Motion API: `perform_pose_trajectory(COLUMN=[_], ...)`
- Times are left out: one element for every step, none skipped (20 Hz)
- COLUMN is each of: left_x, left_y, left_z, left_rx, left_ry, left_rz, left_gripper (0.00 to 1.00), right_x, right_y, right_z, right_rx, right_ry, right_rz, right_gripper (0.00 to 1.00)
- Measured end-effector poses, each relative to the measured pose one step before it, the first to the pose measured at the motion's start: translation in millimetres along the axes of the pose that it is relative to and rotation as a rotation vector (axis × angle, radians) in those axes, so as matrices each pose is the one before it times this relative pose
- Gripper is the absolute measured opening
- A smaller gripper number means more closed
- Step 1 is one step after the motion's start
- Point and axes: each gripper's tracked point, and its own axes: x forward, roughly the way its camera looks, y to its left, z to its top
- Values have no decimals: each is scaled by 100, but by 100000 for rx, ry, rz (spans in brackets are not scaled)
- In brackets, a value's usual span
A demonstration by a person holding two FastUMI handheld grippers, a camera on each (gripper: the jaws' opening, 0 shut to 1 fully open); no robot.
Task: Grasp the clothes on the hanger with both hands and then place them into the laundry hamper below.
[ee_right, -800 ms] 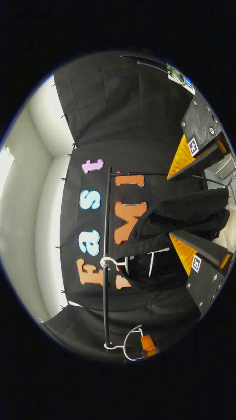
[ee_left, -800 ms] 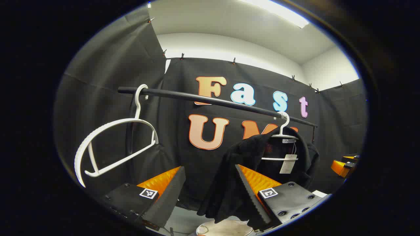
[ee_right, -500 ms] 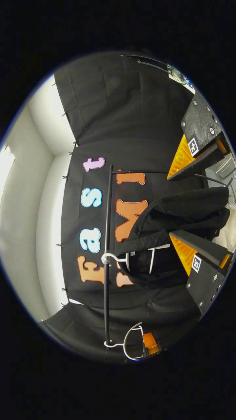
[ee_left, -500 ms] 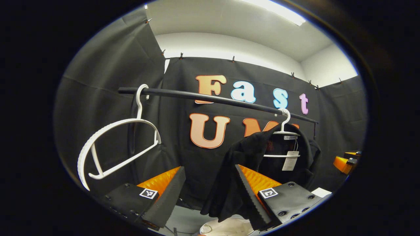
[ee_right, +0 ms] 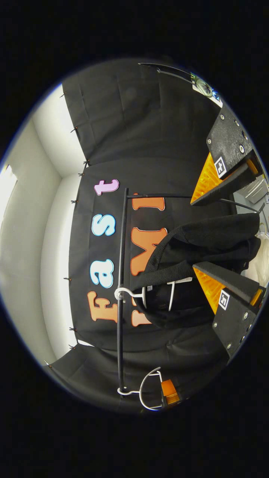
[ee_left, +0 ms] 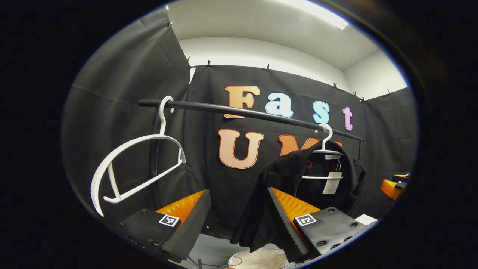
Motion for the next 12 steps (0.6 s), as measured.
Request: perform_pose_trajectory(left_x=[37, -27, -7, 34, 40, -41, 23, 21, -14, 26, -50, 103], left_y=[-74, -73, 58, -31, 53, 6, 36, 179, -34, 105, 41, 85], left_z=[-2, 15, -73, -69, -67, -32, -122, -28, -73, 17, -12, 98], left_rx=[-12, -79, -86, -6, 105, 130, 44, 11, 3, -123, -107, -8], left_ry=[-28, 32, 117, 126, 181, 164, 256, 154, 59, 71, -62, -97], left_rz=[-38, -30, 32, 7, 89, 182, 177, 249, 292, 150, 137, 141], left_gripper=[96, 100, 100, 99, 99, 98, 97, 96, 100, 100, 100, 100], right_x=[50, -111, 28, 37, 83, 53, 170, 135, 108, 60, 75, 119], right_y=[42, -77, 14, 35, 48, -30, 170, 187, 162, 113, 157, 193], right_z=[13, -4, -47, -81, -127, -127, -198, -167, -167, -140, -143, -328], right_rx=[-430, -267, -35, 99, 79, 18, -26, 3, -7, -77, -130, -96], right_ry=[-54, 67, 200, 219, 281, 353, 538, 499, 352, 270, 402, 552], right_rz=[24, -23, 69, 122, 179, 98, 244, 266, 332, 332, 278, 274], right_gripper=[100, 100, 100, 100, 100, 100, 100, 100, 100, 93, 93, 93])
